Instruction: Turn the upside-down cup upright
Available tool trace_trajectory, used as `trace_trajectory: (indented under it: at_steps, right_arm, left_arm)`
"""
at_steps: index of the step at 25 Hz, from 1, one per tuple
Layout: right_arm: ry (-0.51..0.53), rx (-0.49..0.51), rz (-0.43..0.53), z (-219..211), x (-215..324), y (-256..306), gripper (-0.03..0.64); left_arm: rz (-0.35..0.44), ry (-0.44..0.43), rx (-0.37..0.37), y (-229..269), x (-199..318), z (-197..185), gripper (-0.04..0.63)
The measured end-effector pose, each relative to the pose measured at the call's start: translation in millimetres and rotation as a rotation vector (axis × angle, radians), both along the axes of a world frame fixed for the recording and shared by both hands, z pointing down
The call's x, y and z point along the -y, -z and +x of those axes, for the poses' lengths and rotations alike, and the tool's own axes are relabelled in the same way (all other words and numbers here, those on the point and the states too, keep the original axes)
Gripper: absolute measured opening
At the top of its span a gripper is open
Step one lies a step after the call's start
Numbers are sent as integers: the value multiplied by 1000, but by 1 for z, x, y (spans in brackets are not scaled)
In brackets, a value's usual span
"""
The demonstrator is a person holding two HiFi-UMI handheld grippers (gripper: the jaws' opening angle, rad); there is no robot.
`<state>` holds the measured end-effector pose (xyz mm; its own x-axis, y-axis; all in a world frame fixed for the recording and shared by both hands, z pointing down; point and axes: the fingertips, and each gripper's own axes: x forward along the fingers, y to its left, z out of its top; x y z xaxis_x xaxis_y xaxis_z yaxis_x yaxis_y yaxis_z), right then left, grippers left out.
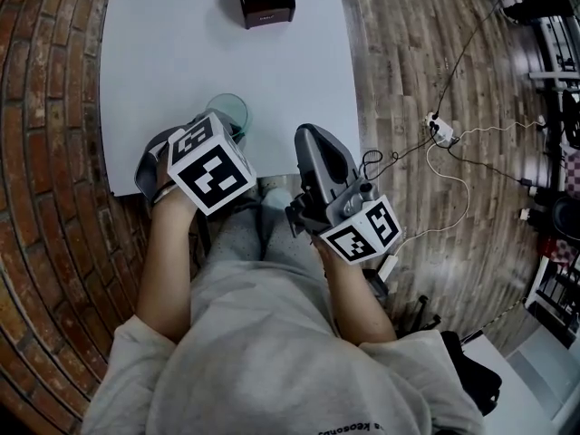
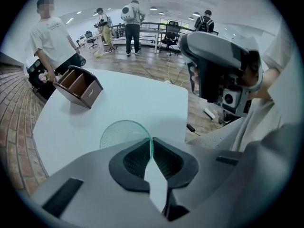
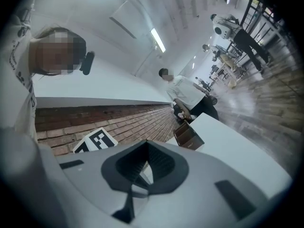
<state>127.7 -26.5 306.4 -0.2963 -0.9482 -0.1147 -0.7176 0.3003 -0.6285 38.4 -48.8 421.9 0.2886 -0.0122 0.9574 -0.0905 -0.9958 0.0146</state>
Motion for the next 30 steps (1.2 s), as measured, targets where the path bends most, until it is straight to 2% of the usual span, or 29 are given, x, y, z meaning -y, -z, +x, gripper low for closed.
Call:
trace_trajectory:
  at_steps: [6,18,26,30]
  right_arm:
    - [-1,4,3,-1,0,2,6]
    - [-2,13,-12,-6,-1,-2,6]
    - [6,7,-15,-13,1,-3,7]
    - [15,-3,-12,-17,4,-1,7]
  left_arm:
    - [26,-25,6,0,0,2,25]
    - [43,-28,-39,5,-3,4,31]
    - [44,8,-128,22,-2,4,31]
    - [51,73,-234,38,2,3,31]
